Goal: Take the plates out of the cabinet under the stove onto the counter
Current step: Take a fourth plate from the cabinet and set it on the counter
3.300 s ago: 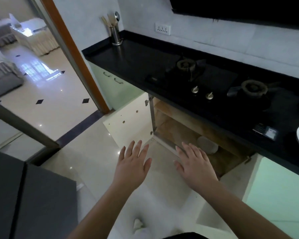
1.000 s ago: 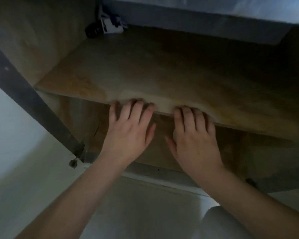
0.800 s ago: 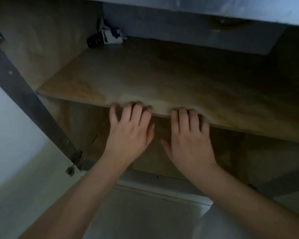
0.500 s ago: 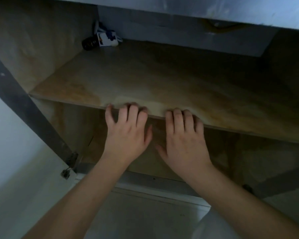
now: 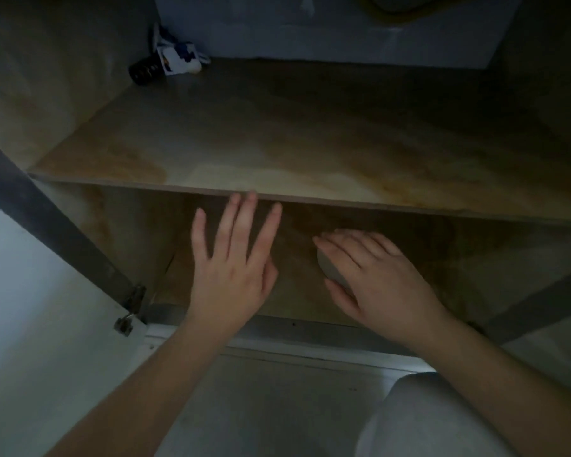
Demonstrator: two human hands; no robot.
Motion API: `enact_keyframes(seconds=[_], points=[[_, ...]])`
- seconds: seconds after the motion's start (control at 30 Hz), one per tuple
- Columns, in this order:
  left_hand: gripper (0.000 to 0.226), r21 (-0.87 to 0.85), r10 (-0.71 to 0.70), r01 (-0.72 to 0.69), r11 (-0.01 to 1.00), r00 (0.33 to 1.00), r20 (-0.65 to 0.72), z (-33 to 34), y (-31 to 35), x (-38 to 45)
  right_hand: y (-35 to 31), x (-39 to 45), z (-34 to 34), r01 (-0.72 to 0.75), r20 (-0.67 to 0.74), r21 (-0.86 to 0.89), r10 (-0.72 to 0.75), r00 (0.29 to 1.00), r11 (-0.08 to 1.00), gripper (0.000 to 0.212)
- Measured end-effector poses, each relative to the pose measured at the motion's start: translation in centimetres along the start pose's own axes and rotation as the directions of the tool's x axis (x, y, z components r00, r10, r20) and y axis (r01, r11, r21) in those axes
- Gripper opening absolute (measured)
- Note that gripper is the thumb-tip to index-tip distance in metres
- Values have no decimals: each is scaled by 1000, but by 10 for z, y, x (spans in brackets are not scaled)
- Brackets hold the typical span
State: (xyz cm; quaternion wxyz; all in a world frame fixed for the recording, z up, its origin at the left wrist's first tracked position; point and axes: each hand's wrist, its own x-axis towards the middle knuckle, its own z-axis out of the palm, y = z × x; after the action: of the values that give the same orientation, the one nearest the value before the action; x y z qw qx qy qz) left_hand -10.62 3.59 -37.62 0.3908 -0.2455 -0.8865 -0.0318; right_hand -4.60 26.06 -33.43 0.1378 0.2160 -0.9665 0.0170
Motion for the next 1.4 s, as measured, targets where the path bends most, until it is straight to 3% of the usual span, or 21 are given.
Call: enact_keyframes(seconds=[0.07, 0.2, 0.33, 0.43, 0.5, 0.6, 0.8, 0.87, 0.97, 1.07, 1.17, 1.23, 1.27, 1.33, 1.4], points=[[63, -58, 116, -113, 992, 993, 39, 11, 12, -14, 23, -7, 19, -11, 106, 33, 7, 994, 999, 50], [70, -146, 215, -178, 973, 929, 300, 44, 33, -35, 66, -24, 88, -153, 304, 92, 119, 945, 984, 51], [75, -178, 202, -124, 976, 822, 532, 80, 52, -49, 89, -36, 158, -302, 485, 162, 191, 853, 939, 59], [75, -173, 198, -106, 979, 691, 695, 111, 67, -57, 95, -39, 195, -373, 591, 173, 206, 780, 912, 69], [75, -200, 172, -25, 980, 617, 768, 125, 77, -63, 97, -41, 212, -410, 627, 153, 232, 744, 899, 76], [75, -244, 142, 102, 964, 579, 803, 141, 83, -75, 99, -39, 232, -451, 654, 121, 270, 706, 884, 78], [70, -268, 49, 380, 885, 498, 866, 170, 77, -85, 93, -38, 250, -541, 622, 183, 329, 710, 821, 71], [65, -283, -16, 570, 771, 461, 887, 178, 87, -83, 90, -45, 253, -539, 607, 199, 329, 723, 818, 69], [55, -237, -178, 858, 456, 348, 920, 188, 108, -78, 80, -54, 255, -494, 558, 208, 312, 769, 844, 62], [45, -191, -311, 960, 203, 248, 917, 192, 119, -77, 78, -56, 256, -455, 510, 290, 266, 818, 842, 45], [42, -175, -330, 982, -65, 144, 933, 195, 119, -73, 89, -56, 250, -574, 417, 405, 415, 809, 712, 36], [48, -105, -266, 965, -242, 38, 963, 198, 115, -69, 105, -53, 245, -703, 361, 404, 604, 711, 586, 45], [52, -74, -236, 960, -272, 8, 972, 199, 114, -67, 114, -52, 243, -764, 352, 406, 685, 638, 502, 50], [55, -64, -180, 956, -286, 12, 984, 202, 111, -63, 130, -49, 239, -840, 414, 459, 767, 490, 289, 57], [48, -83, -101, 929, -360, 50, 994, 200, 110, -61, 139, -46, 239, -845, 539, 531, 744, 394, 64, 56]])
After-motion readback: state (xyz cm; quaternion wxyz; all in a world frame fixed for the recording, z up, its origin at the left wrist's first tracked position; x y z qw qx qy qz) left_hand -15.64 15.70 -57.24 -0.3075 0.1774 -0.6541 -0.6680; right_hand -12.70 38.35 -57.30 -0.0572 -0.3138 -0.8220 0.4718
